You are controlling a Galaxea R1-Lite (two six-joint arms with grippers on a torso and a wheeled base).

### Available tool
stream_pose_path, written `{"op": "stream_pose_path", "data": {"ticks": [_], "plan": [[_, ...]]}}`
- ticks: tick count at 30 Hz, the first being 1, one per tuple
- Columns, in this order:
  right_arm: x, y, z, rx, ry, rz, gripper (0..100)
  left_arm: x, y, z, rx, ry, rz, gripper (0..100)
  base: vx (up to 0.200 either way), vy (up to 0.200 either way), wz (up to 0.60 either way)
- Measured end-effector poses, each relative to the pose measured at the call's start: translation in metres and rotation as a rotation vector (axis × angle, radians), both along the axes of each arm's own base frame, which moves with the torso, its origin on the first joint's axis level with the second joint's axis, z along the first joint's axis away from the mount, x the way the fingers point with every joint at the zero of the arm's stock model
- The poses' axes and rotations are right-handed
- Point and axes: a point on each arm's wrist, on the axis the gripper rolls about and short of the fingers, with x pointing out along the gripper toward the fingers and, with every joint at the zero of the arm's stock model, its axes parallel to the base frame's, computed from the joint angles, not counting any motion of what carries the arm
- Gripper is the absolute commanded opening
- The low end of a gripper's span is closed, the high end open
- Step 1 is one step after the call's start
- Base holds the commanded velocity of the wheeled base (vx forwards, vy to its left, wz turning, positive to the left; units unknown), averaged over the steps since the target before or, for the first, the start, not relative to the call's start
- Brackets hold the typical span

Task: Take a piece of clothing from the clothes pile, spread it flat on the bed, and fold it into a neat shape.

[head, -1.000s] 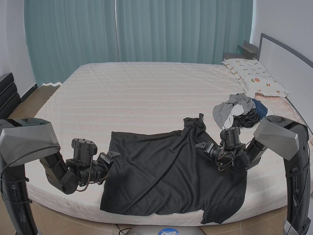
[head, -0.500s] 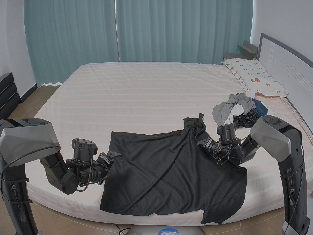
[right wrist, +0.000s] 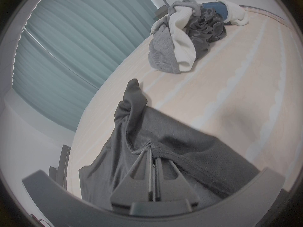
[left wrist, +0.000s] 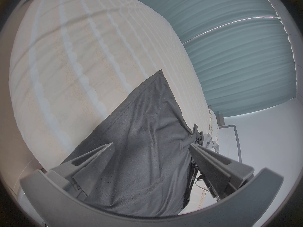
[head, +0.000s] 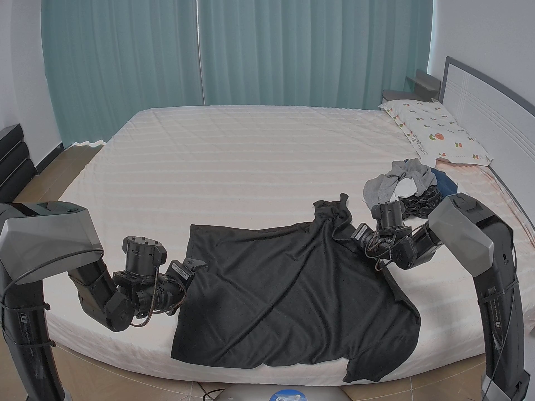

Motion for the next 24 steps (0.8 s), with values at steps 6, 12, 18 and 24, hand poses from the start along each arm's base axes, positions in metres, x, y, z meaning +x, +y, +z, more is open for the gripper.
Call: {"op": "stream_pose_path", "data": {"ticks": [6, 12, 18, 24], "plan": [[0.009, -0.024, 0.005, 0.006, -0.025, -0.055, 0, 0.000, 0.000, 0.000, 0.000, 0.000, 0.000, 100, 0.000, 0.000, 0.00], [0.018, -0.061, 0.011, 0.012, -0.053, -0.133, 0, 0.000, 0.000, 0.000, 0.000, 0.000, 0.000, 100, 0.000, 0.000, 0.00], [0.023, -0.085, 0.011, 0.018, -0.093, -0.180, 0, 0.000, 0.000, 0.000, 0.000, 0.000, 0.000, 100, 0.000, 0.000, 0.00], [0.024, -0.094, 0.000, 0.015, -0.083, -0.200, 0, 0.000, 0.000, 0.000, 0.000, 0.001, 0.000, 100, 0.000, 0.000, 0.00]]}}
